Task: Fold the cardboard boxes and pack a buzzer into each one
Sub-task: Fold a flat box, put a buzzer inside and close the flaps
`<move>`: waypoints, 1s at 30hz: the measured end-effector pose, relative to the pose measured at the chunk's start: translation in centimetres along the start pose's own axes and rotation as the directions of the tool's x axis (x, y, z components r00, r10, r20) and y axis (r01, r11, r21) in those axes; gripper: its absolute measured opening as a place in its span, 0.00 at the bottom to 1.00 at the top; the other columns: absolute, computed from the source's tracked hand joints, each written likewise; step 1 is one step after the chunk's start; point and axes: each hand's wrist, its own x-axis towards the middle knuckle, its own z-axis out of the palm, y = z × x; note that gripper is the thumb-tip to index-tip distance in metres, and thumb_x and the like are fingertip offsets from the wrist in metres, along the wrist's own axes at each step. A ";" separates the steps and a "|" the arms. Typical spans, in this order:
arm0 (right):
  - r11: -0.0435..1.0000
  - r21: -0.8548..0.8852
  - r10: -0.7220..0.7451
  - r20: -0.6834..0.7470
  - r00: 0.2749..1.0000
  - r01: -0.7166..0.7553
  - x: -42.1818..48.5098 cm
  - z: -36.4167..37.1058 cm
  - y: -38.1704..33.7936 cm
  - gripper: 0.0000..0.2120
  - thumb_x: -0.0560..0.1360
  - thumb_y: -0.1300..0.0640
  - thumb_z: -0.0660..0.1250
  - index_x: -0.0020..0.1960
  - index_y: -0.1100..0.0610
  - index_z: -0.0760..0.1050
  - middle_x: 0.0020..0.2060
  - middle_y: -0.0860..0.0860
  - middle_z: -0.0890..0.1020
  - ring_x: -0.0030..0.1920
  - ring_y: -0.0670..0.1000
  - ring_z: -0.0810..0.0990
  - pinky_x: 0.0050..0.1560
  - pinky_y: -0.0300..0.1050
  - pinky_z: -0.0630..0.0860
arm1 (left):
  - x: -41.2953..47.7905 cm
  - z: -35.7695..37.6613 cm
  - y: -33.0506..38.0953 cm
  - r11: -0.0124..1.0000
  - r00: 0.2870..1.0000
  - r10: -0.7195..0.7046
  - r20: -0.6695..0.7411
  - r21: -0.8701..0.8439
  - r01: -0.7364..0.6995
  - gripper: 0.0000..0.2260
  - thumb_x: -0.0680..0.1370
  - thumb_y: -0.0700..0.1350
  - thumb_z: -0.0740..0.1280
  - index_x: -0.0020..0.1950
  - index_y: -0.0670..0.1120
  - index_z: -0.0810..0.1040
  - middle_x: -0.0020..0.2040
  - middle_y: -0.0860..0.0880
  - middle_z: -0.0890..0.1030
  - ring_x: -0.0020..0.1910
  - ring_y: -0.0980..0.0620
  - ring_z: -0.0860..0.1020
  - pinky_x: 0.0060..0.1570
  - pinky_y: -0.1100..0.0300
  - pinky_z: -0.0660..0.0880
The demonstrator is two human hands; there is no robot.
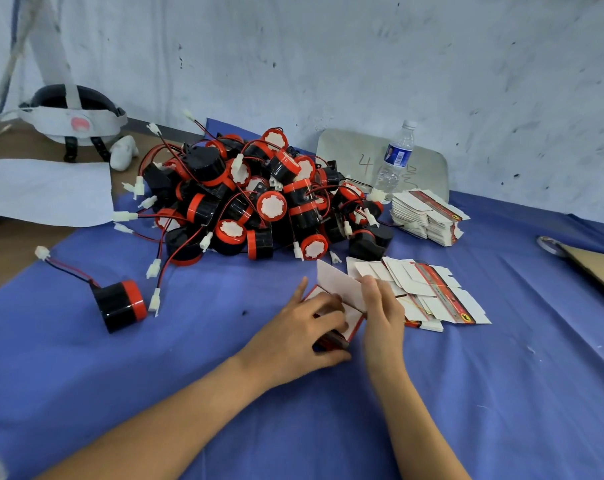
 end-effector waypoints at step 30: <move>0.980 -0.183 -0.015 0.334 0.942 0.080 0.2 -0.4 1.3 0.09 0.73 0.64 0.72 0.48 0.51 0.79 0.54 0.41 0.83 0.60 0.42 0.78 0.59 0.39 0.75 | 0.1 -0.3 -1.8 0.739 0.811 -0.577 -0.097 -0.486 0.467 0.39 0.67 0.50 0.79 0.73 0.51 0.64 0.66 0.57 0.67 0.65 0.60 0.66 0.60 0.71 0.65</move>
